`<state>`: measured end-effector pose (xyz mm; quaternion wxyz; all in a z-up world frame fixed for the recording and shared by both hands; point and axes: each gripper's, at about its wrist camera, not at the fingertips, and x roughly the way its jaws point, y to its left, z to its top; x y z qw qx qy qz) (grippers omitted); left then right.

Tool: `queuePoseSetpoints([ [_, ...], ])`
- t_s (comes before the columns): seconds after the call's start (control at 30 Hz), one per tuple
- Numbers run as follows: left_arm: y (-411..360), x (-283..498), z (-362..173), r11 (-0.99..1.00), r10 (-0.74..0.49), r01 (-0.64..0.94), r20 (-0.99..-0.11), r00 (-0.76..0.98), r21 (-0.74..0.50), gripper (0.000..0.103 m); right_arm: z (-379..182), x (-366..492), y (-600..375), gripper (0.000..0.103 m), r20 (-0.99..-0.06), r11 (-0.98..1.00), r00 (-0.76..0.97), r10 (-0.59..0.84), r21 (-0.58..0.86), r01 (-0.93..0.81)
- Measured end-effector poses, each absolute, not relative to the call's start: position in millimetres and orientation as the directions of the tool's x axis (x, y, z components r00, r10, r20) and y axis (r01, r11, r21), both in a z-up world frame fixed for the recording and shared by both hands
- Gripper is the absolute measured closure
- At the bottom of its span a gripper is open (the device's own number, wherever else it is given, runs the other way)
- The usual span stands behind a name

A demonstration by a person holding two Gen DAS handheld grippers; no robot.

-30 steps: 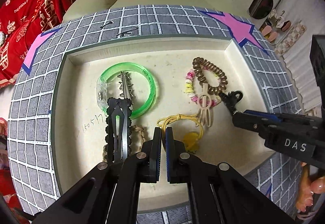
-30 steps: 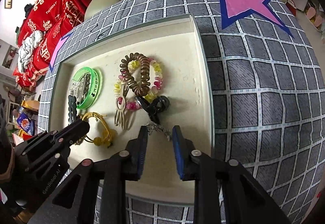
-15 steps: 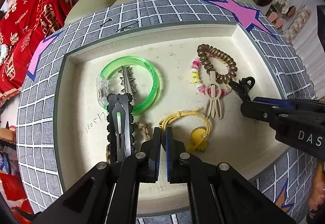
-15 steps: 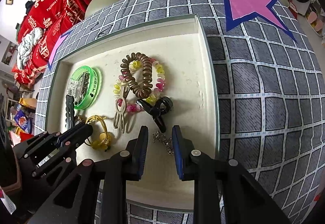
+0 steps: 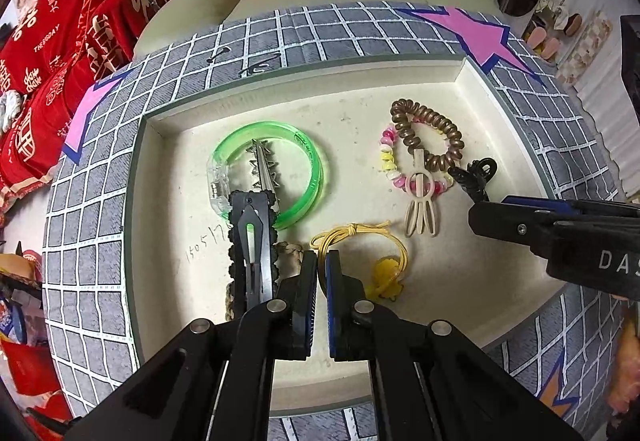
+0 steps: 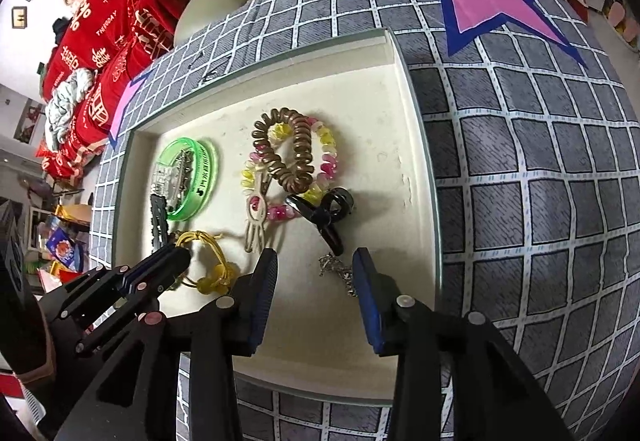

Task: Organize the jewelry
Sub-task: 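Release the yellow hair tie in the tray while the right tool drops the silver chain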

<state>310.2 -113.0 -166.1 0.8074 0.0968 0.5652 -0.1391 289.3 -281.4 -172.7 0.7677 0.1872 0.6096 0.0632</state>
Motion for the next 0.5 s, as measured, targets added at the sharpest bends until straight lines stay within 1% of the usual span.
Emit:
queuePoseSetpoints([
  [0.23,-109,309,-163,0.943,-0.142,0.333,-0.935,0.325,-0.028,0.091,-163,291,-286,0.061,-0.883,0.888,0.284,0.373,0.428,0.167],
  [0.5,-106,310,-164,0.947,-0.150,0.320,-0.936,0.319,-0.043,0.091,-157,289,-287,0.060,-0.879,0.884,0.299,0.371,0.433,0.176],
])
